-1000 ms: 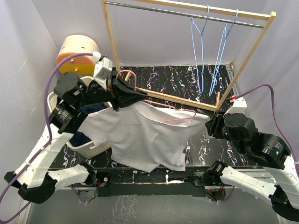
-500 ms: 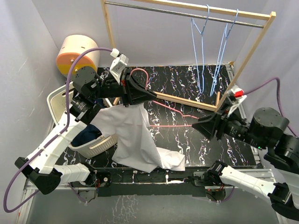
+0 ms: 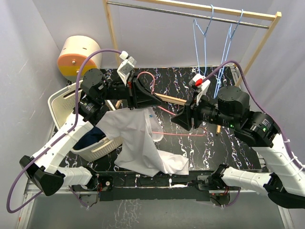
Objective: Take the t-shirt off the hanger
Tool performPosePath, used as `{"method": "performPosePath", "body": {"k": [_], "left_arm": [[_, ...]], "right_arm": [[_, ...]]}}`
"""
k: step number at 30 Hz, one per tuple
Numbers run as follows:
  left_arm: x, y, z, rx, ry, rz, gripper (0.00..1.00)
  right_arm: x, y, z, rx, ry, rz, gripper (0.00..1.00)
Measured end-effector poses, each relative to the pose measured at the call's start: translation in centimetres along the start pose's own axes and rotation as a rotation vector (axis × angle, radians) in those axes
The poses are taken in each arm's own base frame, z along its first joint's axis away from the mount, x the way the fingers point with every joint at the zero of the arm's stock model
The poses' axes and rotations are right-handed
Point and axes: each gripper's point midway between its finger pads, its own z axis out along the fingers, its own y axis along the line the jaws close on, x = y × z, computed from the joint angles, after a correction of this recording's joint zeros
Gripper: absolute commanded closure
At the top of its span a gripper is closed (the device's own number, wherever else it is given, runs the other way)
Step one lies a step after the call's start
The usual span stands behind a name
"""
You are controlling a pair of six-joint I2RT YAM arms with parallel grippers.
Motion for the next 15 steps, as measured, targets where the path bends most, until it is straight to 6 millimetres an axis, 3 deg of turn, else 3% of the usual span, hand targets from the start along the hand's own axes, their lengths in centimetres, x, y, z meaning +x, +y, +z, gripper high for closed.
{"method": "performPosePath", "body": {"k": [5, 9, 15], "left_arm": [[-0.2, -0.1, 0.0, 0.004, -0.005, 0.006, 1.0], [-0.3, 0.7, 0.4, -0.01, -0.017, -0.008, 1.0], [1.0, 2.7, 2.2, 0.006, -0.002, -0.093, 1.0]], "right_arm": [[-0.1, 0.3, -0.2, -0.018, -0.009, -0.02, 0.91], [-0.1, 1.0, -1.1, -0.046, -0.03, -0.033, 0.92], [0.8, -0.6, -2.8, 0.056, -0.063, 0.0, 0.92]]}}
